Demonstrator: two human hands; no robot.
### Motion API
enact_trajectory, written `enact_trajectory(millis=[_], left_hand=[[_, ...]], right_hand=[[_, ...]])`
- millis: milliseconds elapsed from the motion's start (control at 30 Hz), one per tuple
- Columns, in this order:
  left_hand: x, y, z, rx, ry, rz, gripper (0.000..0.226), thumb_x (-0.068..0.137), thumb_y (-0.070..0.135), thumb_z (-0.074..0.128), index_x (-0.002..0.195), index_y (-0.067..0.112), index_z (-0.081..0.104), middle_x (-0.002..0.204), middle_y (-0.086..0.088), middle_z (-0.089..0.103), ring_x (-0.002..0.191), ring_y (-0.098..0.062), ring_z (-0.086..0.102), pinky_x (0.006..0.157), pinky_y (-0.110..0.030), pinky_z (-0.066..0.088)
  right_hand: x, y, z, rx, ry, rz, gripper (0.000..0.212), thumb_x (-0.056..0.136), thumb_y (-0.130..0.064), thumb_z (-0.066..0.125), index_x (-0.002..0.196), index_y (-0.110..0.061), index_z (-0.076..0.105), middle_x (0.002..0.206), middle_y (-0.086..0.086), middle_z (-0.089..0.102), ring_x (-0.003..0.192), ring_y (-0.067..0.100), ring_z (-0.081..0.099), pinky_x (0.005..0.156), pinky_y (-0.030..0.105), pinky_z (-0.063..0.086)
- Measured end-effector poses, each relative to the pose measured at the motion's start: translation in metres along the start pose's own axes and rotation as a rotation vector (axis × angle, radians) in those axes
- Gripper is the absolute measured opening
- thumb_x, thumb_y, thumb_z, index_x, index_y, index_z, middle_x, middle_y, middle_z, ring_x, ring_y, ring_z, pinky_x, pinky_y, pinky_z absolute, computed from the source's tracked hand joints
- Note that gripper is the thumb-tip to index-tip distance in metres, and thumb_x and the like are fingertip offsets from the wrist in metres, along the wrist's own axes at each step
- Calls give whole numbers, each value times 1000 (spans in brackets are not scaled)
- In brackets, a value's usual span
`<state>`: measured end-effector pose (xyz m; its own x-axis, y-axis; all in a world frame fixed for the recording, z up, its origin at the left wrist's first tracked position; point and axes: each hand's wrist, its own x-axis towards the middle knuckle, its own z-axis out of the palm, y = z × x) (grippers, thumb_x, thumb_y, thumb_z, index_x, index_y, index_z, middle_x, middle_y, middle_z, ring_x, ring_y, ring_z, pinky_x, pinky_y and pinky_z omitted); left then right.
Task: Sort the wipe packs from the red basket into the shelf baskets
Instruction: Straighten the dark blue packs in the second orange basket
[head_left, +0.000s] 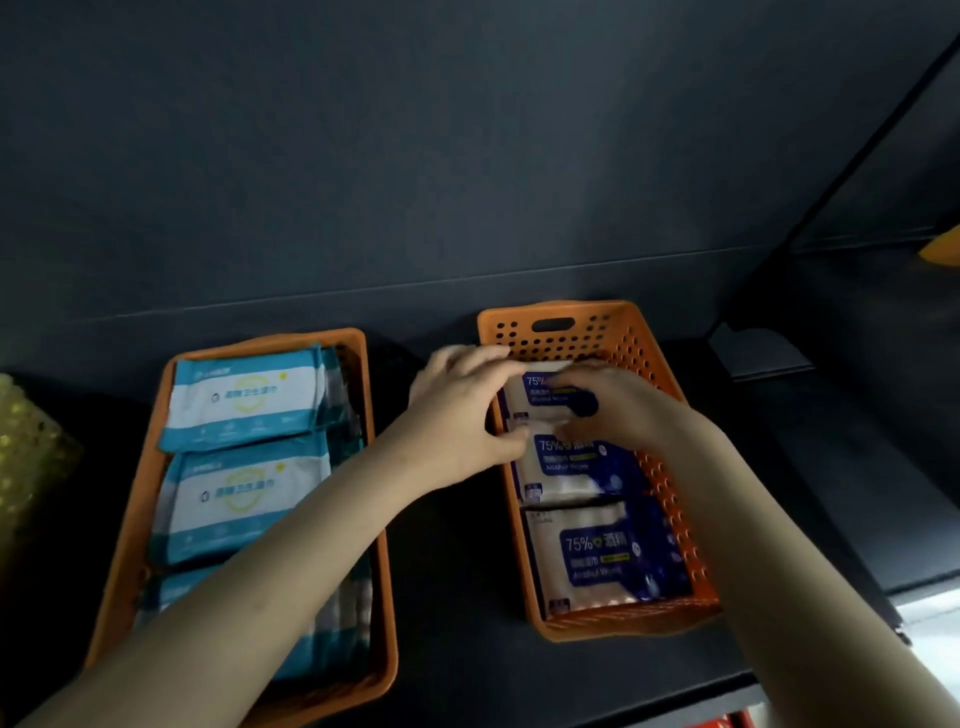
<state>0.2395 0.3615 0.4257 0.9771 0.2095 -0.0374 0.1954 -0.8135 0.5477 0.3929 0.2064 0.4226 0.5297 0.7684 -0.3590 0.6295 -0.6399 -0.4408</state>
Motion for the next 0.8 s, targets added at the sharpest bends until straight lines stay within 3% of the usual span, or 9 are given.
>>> enact_trajectory(millis=[100, 200, 267, 400, 500, 567, 600, 700, 800], left_hand=[[24, 12, -12, 41, -10, 112, 65, 86, 35, 67, 145, 28, 40, 153, 8, 32, 139, -15, 23, 112, -33, 22], [59, 25, -15, 4, -193, 144, 58, 85, 21, 71, 139, 21, 50, 139, 2, 49, 118, -11, 51, 90, -18, 38], [84, 31, -14, 138, -334, 173, 54, 84, 20, 74, 135, 19, 55, 131, 1, 57, 109, -13, 56, 81, -21, 42], [122, 32, -4, 286, -548, 189, 55, 82, 18, 76, 133, 22, 56, 126, 1, 59, 101, -18, 61, 86, -33, 53], [136, 29, 6, 322, -601, 180, 53, 81, 14, 75, 130, 25, 59, 116, 2, 59, 76, -15, 63, 64, -28, 54], [140, 24, 10, 277, -587, 159, 52, 81, 12, 75, 129, 26, 60, 104, 7, 58, 70, -11, 60, 55, -22, 49], [141, 21, 10, 262, -584, 149, 52, 81, 13, 75, 129, 27, 60, 105, 9, 58, 74, -11, 61, 57, -22, 51], [142, 16, 12, 272, -591, 143, 55, 81, 17, 76, 131, 30, 58, 122, 5, 58, 98, -18, 61, 83, -35, 56], [138, 20, 18, 353, -593, 176, 60, 79, 19, 78, 134, 27, 56, 130, 0, 53, 108, -22, 58, 89, -40, 55]], right_hand=[[-19, 4, -6, 41, 56, 37, 64, 79, -28, 77, 136, -28, 50, 137, -6, 50, 123, 13, 49, 102, 34, 42], [-38, 4, -1, 33, 67, 102, 50, 78, -28, 78, 124, -29, 57, 118, -10, 55, 109, 12, 55, 94, 34, 49], [-48, 4, 9, 75, 93, 157, 46, 79, -29, 77, 121, -30, 58, 114, -12, 56, 104, 11, 56, 91, 32, 50], [-57, 6, 29, 174, 197, 198, 47, 82, -30, 75, 125, -33, 58, 111, -16, 56, 95, 3, 50, 71, 9, 35], [-54, 4, 37, 212, 236, 219, 48, 80, -27, 77, 124, -31, 58, 120, -10, 59, 102, 7, 55, 81, 17, 43], [-51, 2, 39, 194, 228, 235, 49, 79, -26, 78, 123, -30, 58, 121, -8, 59, 104, 8, 55, 88, 22, 46], [-50, 1, 39, 184, 224, 239, 49, 78, -26, 78, 123, -30, 58, 121, -8, 59, 104, 8, 55, 90, 23, 46], [-47, 2, 39, 152, 209, 249, 52, 78, -26, 79, 124, -28, 57, 122, -6, 58, 106, 11, 56, 91, 27, 48], [-46, 0, 39, 113, 208, 243, 51, 77, -26, 80, 123, -28, 57, 119, -5, 58, 103, 12, 55, 88, 26, 47]])
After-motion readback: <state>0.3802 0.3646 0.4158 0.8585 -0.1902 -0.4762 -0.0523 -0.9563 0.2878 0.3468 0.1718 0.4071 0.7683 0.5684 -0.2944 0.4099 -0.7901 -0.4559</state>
